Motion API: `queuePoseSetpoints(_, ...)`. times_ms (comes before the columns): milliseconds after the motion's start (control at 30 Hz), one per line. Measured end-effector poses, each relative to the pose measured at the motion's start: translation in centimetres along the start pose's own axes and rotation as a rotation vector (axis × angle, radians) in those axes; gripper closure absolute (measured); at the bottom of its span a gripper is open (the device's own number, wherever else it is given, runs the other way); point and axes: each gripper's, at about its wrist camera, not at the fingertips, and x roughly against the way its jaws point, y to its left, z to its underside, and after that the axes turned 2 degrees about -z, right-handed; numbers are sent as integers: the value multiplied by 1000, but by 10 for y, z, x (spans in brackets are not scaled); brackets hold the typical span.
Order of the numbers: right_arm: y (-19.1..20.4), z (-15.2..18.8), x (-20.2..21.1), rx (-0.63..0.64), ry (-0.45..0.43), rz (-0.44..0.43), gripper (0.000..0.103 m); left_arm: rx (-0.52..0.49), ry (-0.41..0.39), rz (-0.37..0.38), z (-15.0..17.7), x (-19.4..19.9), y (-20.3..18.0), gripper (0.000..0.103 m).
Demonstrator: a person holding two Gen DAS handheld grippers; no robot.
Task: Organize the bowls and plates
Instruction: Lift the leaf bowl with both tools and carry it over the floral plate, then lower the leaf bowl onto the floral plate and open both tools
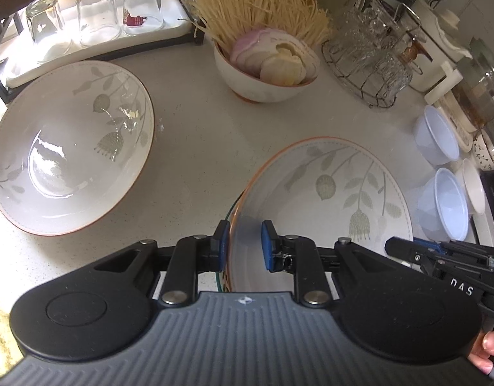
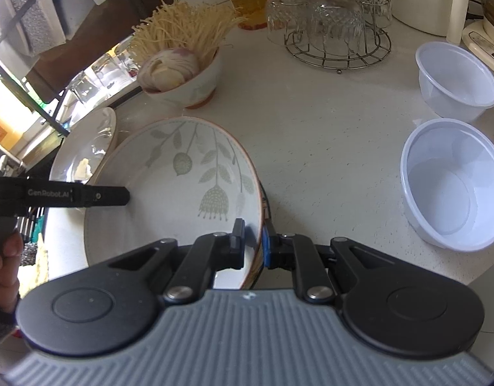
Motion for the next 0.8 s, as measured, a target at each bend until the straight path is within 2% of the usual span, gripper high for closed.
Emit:
queuePoseSetpoints(433, -11, -5, -11, -35, -3, 9, 87, -32, 41, -11, -6, -13, -12, 78)
queuePoseSetpoints(533, -12, -6, -13, -37, 3, 5, 87, -19, 55, -5, -8, -14, -13, 72)
queuePoseSetpoints(667, -14, -5, -15, -49, 23, -18, 87, 40, 58, 31, -6, -12, -10, 53)
queuePoseSetpoints(800, -13, -6, -15, -47, 17, -23, 87, 101, 75, 43, -1, -13, -7, 49)
